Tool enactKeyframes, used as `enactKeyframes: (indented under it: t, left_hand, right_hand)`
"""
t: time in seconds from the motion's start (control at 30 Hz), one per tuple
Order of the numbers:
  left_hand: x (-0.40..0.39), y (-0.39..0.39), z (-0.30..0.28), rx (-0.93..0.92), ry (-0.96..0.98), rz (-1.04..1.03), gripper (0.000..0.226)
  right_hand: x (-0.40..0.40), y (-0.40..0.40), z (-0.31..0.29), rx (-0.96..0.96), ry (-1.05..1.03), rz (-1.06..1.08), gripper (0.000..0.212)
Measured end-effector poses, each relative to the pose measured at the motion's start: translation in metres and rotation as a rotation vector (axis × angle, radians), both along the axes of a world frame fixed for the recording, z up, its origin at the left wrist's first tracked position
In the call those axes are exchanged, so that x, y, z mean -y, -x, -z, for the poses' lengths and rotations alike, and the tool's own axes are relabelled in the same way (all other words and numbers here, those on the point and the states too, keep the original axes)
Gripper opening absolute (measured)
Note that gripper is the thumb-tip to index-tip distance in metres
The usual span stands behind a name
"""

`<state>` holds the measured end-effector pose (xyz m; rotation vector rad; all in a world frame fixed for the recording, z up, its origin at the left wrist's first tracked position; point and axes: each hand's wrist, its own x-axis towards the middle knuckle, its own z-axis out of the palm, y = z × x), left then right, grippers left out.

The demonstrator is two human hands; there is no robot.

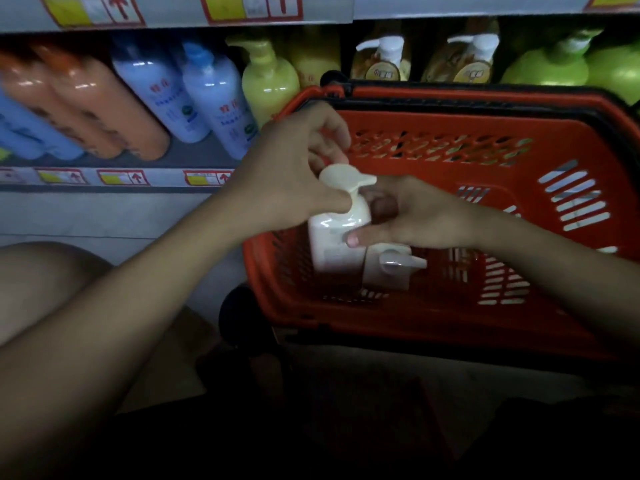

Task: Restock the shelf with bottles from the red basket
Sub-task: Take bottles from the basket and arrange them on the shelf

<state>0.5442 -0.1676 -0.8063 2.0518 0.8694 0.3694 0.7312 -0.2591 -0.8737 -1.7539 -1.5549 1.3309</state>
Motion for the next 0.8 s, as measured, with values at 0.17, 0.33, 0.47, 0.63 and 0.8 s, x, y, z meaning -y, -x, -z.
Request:
enactKeyframes:
  t: [0.17,0.33,0.47,0.63,0.8]
  left_hand:
    - [-0.001,-0.001,-0.008,0.221,0.073,-0.165,0.049]
    - [-0.007,-0.009,0.004,0.305,0.030,-0.438,0.032]
    - [0.018,-0.014,0.020,0.179,-0.125,-0.302,0.046]
    - [0.040,-0.030,0.030,0.236,0.127,-0.123,0.105]
    - [0.034,-0.041,0.022,0.285,0.695,-0.145,0.068]
  right_hand:
    - [0.003,0.016,-0.004,-0.185,-0.142,0.185,0.053]
    - [-0.003,0.014,-0.027,-0.246,-0.251,0.455,0.034]
    - [-0.006,0.006,-0.049,-0.150,-0.352,0.745,0.037]
    - [0.006,0.008,-0.066,-0.113,-0.404,0.895,0.045]
    - [0.021,0.000,-0.072,-0.309,-0.512,0.734,0.034]
